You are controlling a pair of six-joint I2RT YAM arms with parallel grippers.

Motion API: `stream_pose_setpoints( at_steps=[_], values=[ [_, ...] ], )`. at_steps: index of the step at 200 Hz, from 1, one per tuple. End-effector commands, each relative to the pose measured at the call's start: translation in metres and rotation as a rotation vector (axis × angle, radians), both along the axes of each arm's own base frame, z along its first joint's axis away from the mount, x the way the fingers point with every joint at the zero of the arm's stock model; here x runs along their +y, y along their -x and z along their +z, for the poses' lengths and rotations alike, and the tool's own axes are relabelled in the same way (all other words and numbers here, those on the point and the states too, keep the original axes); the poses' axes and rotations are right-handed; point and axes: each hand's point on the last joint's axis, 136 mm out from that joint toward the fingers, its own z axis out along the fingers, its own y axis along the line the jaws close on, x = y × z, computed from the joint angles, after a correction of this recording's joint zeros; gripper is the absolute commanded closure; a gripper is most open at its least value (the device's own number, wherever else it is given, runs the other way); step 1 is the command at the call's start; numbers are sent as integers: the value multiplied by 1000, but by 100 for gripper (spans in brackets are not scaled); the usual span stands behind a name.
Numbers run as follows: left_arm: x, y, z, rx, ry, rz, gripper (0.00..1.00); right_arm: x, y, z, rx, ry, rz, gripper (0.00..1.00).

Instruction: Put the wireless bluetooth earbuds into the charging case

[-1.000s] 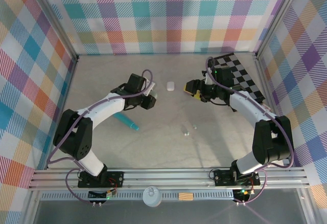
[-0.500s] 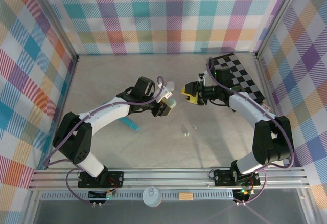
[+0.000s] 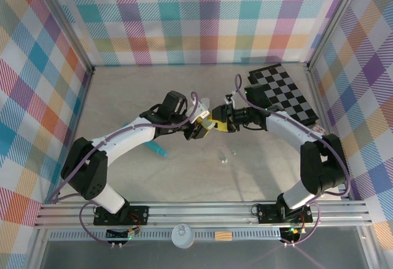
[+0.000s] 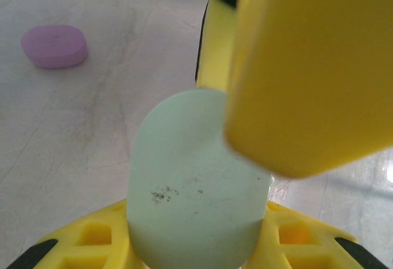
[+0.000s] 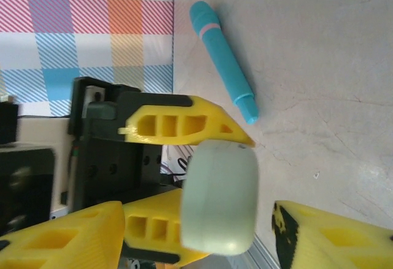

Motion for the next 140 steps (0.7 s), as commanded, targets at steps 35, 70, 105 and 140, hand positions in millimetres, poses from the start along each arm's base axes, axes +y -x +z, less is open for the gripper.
stream_pose_setpoints(
  at_steps=[35,70,105,140],
  values=[
    [-7,2,32,-92,57,-38,68,3,-1,-5,24,-1,-1,72],
    [-7,3,34,-138,81,-49,67,2,0,2,14,-17,-5,86],
    [-2,-4,56,-282,174,14,38,4,-1,25,8,-101,-8,87],
    [6,-4,95,-450,354,84,28,0,-5,59,1,-262,-26,85]
  ],
)
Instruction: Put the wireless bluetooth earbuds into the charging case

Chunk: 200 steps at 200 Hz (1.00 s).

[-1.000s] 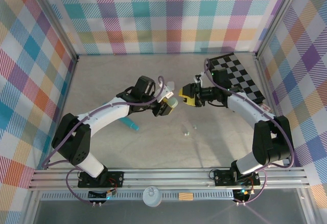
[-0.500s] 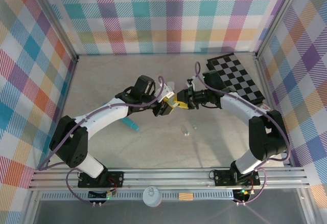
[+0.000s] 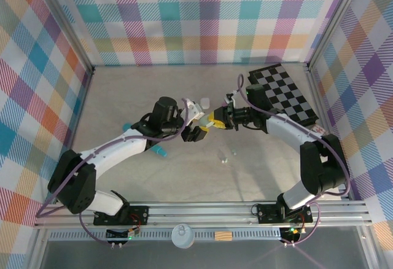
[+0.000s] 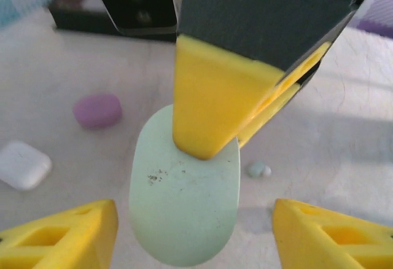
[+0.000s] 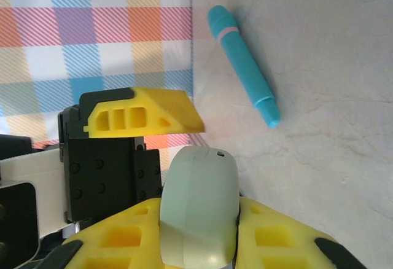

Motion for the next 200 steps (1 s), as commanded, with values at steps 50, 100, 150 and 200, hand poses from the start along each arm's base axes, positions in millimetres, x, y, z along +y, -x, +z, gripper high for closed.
stream_pose_setpoints(
  at_steps=[50,100,150,200],
  values=[
    [7,12,108,-404,449,14,0,-4,3,87,-65,-317,-7,89],
    [7,3,117,-407,601,44,0,-9,11,108,-101,-372,-41,89],
    [-10,8,114,-371,635,-63,14,-7,19,115,-99,-398,-32,89],
    [-13,13,115,-397,645,-104,32,-5,20,118,-101,-406,-30,88]
  ],
)
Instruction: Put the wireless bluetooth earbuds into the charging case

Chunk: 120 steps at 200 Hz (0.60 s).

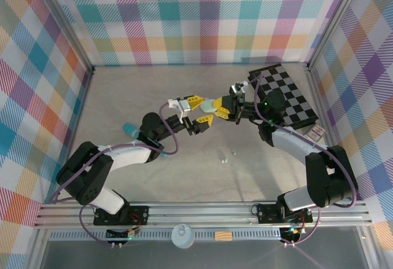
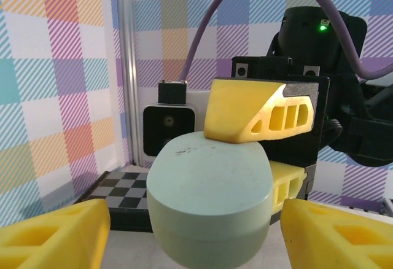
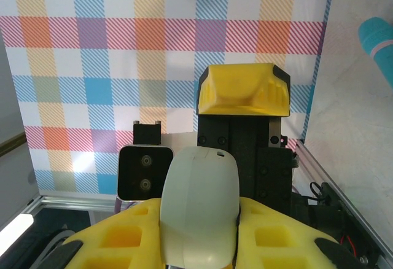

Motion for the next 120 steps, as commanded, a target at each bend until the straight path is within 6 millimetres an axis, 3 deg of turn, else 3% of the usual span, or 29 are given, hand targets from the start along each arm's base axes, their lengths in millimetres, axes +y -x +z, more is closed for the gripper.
stream_pose_setpoints(
  at_steps=[1,91,105,120],
  values=[
    [-2,11,24,-92,52,-49,32,1,5,15,-60,-33,1,89],
    [-6,13,25,-92,49,-83,54,5,7,12,-55,-27,12,88],
    [-6,13,22,-91,44,-82,54,4,7,15,-60,-30,10,88],
    [-7,14,22,-93,41,-84,45,4,7,18,-65,-35,10,88]
  ],
)
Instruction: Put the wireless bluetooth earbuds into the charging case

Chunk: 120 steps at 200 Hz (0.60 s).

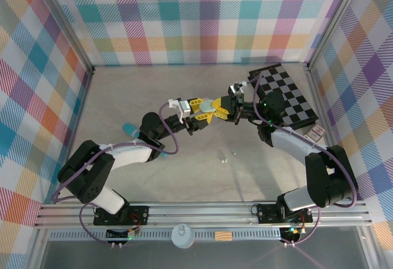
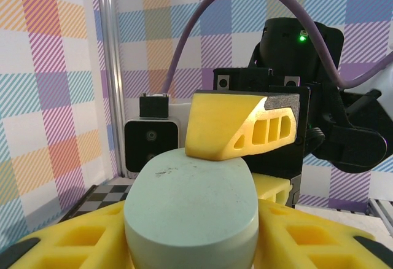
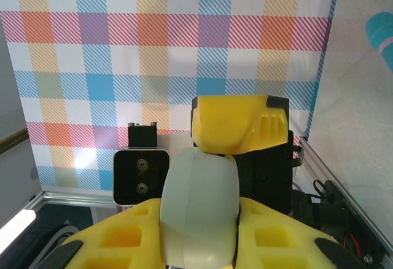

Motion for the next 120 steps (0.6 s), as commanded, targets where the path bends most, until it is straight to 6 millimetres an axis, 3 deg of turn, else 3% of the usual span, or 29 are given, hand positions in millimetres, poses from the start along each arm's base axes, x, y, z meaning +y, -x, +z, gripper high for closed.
stream_pose_setpoints(
  at_steps=[1,71,120],
  values=[
    [-2,7,15,-59,31,-34,44,1,3,15,-61,-28,0,88],
    [-4,8,16,-75,27,-46,48,3,6,21,-63,-34,11,88],
    [-5,9,17,-76,27,-60,62,4,7,21,-58,-35,13,88]
  ],
)
